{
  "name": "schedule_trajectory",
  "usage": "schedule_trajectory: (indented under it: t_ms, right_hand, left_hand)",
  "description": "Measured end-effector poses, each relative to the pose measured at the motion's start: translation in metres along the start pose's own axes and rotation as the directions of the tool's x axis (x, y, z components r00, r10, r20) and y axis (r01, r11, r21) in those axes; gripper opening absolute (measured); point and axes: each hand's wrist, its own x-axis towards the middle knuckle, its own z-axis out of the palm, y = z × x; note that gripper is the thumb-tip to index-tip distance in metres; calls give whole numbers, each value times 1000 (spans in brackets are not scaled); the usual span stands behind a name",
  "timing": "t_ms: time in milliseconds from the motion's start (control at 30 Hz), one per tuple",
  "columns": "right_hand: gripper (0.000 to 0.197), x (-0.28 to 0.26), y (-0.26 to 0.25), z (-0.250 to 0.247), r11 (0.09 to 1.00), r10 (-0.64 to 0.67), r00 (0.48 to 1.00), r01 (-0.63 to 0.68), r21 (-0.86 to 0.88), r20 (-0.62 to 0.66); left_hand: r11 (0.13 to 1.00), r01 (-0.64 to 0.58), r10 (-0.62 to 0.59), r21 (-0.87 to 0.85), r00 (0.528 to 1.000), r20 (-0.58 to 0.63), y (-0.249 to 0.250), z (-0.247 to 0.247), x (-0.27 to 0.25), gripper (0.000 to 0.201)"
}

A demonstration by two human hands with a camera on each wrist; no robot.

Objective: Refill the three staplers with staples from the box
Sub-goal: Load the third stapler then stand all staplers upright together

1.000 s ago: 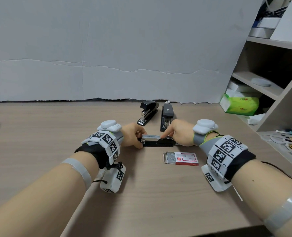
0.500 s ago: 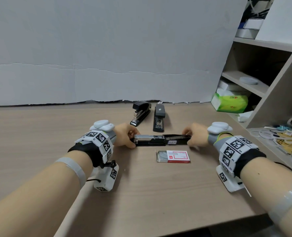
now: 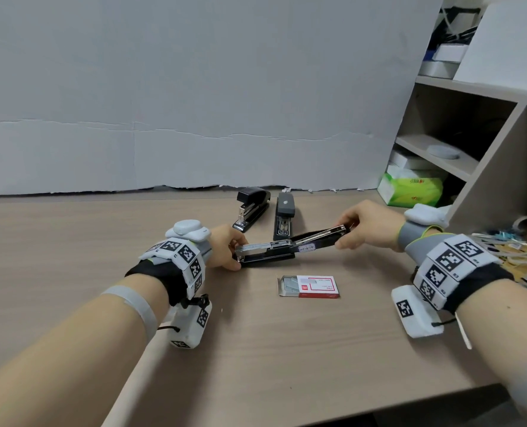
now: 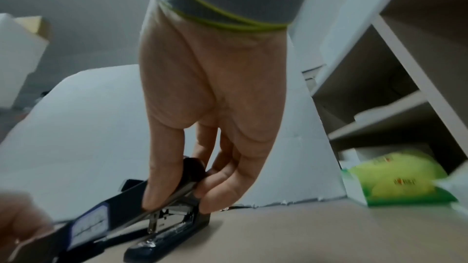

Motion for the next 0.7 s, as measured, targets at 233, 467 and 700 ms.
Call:
schedule_trajectory:
  t_ms: [233, 467, 700]
  right_hand:
    - [18, 1, -22, -2, 946, 4, 999, 9, -325, 42]
    - [19, 3, -45, 1, 993, -105, 994, 103, -64, -37]
    - [36, 18, -70, 49, 958, -190, 977, 206, 199, -93]
  left_hand:
    - [997, 11, -12, 82, 1000, 18, 5, 2, 3, 45]
    - [999, -1, 1, 46, 1000, -8, -1, 3, 3, 43]
    - [995, -22, 19, -102, 999, -30, -9, 6, 2, 38]
